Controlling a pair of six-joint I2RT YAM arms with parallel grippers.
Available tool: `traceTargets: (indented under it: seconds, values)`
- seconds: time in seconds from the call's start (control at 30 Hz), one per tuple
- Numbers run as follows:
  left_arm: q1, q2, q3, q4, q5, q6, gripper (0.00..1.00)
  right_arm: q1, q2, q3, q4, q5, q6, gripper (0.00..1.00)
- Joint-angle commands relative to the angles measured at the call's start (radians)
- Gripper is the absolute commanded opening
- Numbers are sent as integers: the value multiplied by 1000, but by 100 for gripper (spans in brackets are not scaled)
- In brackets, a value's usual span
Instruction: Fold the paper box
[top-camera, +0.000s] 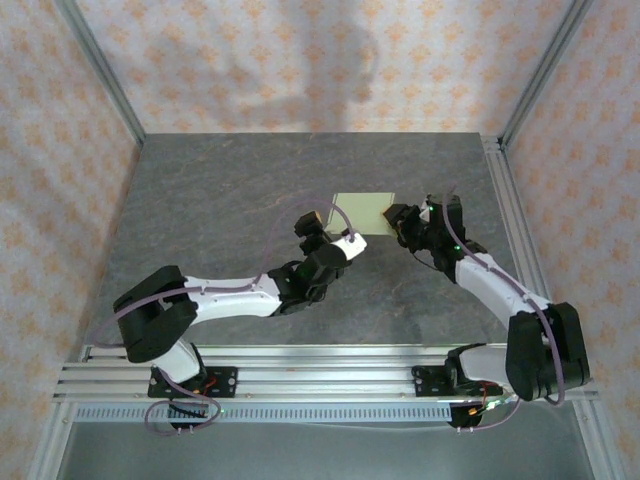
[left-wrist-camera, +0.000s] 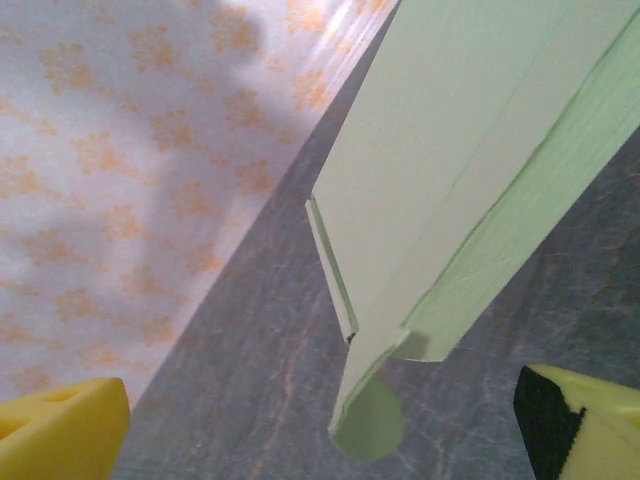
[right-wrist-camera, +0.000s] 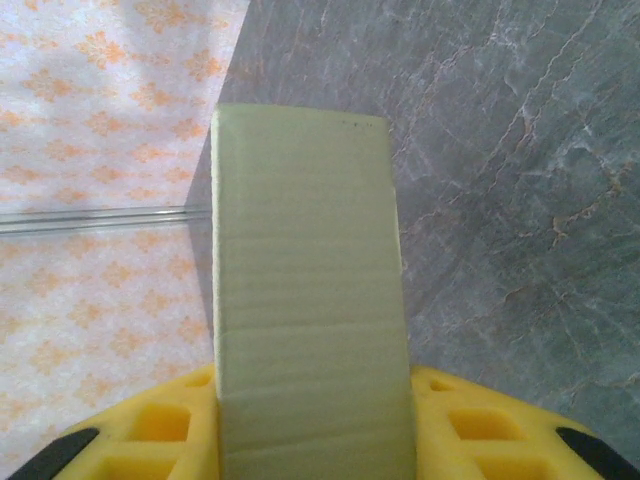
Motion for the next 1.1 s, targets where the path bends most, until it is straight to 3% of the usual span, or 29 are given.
traceTargets:
  seconds: [0.0, 0.3, 0.57, 0.73, 1.07]
  values:
    - [-7, 22, 3, 95, -79, 90, 100, -20, -47, -4, -48, -82, 33, 38]
    - [-12, 47, 18, 129, -112, 116, 99, -27, -85, 35, -244, -158, -26, 37]
    - [-33, 70, 17, 131, -110, 113, 94, -27, -108, 21, -211, -188, 17, 37]
    - [-40, 70, 0, 146, -102, 105, 100, -27, -106, 26, -204, -188, 24, 36]
    - [-69, 13, -63, 131, -52, 52, 100, -32, -88, 34, -173, -139, 30, 36]
